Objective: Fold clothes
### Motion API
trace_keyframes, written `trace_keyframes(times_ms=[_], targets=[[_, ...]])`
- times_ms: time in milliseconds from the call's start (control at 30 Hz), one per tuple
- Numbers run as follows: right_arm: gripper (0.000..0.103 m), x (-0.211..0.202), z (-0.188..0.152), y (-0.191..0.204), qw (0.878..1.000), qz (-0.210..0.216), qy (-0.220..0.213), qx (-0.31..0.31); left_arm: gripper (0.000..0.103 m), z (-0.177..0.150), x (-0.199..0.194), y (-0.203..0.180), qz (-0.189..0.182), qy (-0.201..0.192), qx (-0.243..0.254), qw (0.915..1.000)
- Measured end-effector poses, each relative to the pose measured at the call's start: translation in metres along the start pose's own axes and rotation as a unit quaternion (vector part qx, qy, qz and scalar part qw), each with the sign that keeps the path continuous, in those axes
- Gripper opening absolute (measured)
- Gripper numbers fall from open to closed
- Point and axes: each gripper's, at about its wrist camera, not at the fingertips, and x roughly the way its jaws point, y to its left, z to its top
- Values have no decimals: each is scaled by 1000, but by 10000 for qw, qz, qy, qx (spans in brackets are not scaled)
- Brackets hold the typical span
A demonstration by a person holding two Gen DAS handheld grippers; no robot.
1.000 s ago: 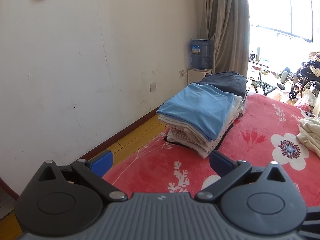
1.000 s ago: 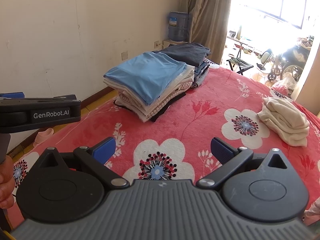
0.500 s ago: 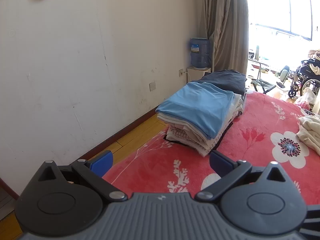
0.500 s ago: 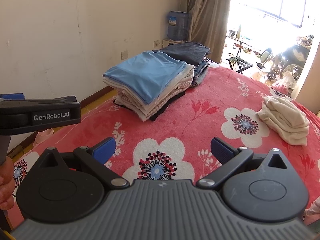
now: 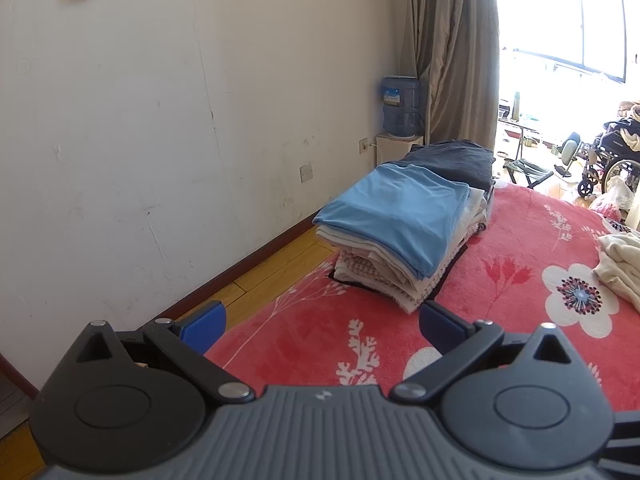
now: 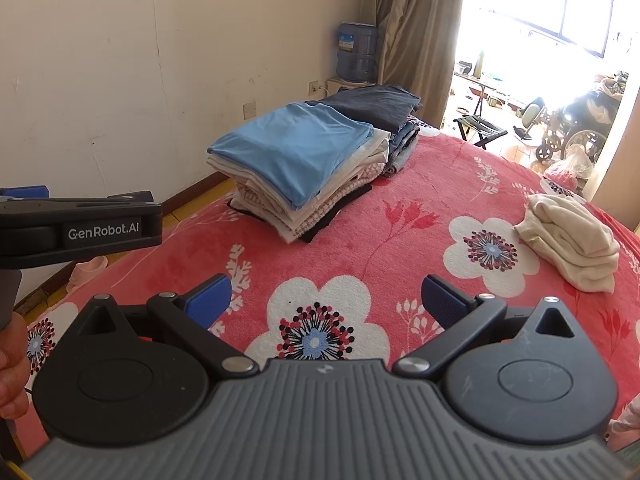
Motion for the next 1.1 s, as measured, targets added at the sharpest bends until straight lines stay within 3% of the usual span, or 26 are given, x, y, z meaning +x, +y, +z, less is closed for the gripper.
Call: trace_keyframes(times_ms=[1100], targets=[[102, 1, 1, 8, 10000, -21, 13, -45, 103, -1, 5, 7, 58, 2, -59, 10000]])
